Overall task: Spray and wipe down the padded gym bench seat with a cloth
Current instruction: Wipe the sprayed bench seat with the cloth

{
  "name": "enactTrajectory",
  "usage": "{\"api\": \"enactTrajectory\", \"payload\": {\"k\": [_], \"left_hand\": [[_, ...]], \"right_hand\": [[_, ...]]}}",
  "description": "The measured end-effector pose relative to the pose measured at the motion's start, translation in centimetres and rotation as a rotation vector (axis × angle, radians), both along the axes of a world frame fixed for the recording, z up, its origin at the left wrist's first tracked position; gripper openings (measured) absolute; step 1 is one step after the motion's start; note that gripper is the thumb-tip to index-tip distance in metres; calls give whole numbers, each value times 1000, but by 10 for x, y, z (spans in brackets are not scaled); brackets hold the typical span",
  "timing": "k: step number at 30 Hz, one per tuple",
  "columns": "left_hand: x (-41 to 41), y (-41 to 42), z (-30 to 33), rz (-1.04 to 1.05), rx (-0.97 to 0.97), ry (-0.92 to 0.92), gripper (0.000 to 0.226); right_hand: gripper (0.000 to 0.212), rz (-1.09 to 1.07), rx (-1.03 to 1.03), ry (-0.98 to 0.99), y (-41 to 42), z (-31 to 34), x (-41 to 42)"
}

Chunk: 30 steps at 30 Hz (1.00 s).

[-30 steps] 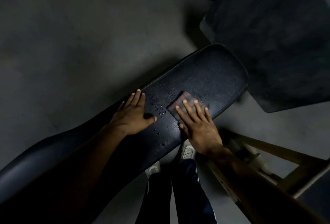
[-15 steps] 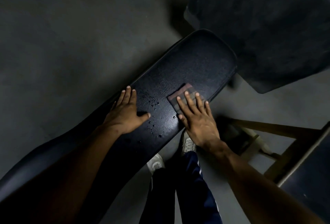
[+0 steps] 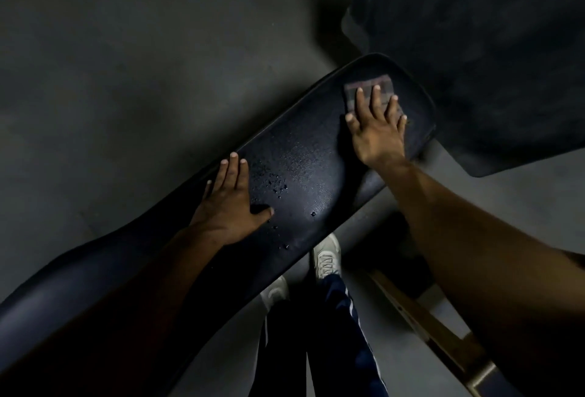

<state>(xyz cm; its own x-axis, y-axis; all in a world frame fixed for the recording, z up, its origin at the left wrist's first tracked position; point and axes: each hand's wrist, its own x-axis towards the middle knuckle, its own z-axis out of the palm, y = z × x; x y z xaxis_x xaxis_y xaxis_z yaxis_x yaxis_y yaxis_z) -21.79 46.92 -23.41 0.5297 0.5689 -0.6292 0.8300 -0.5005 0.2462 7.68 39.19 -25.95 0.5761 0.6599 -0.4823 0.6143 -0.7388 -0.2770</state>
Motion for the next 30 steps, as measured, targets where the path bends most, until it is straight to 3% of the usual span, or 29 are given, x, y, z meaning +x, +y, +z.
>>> {"api": "enactTrajectory", "payload": {"k": [10, 15, 20, 24, 30], "left_hand": [[0, -10, -9, 84, 71, -78, 118], [2, -9, -9, 77, 61, -67, 119], [4, -4, -2, 65, 23, -45, 121], [5, -2, -5, 106, -1, -47, 121], [-5, -12, -12, 216, 27, -127, 101]], "right_hand": [[61, 447, -12, -41, 73, -5, -18], [63, 736, 107, -61, 38, -9, -61], [64, 829, 125, -91, -23, -13, -80], [65, 743, 99, -99, -51, -14, -62], [68, 335, 29, -83, -20, -9, -41]]}}
